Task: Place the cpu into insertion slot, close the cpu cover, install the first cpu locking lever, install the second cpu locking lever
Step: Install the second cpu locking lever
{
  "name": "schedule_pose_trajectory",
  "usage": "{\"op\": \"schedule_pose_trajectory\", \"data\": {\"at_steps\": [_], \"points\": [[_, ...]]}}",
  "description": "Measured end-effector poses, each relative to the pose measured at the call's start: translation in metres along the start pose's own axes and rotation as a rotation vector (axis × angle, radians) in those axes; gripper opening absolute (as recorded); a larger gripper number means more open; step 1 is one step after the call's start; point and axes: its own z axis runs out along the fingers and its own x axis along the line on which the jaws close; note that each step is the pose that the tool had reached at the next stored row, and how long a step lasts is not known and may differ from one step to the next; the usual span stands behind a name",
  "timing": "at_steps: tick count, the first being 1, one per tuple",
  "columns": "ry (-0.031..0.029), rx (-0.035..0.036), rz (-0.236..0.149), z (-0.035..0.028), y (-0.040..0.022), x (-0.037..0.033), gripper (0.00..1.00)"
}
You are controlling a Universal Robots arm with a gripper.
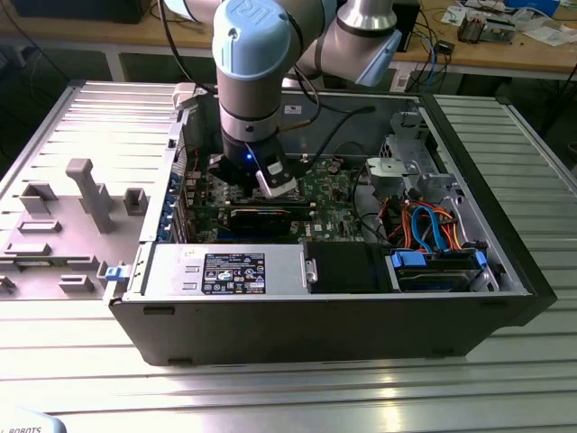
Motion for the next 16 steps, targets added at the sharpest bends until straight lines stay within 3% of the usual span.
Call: {"op": "schedule_pose_trajectory", "data": {"at_steps": [6, 16], "points": [[0.0, 0.0, 0.0, -0.02, 0.0048, 0.0008, 0.11], [-0.0001, -0.0088, 0.0, -0.0206, 0.005, 0.001, 0.11]]}}
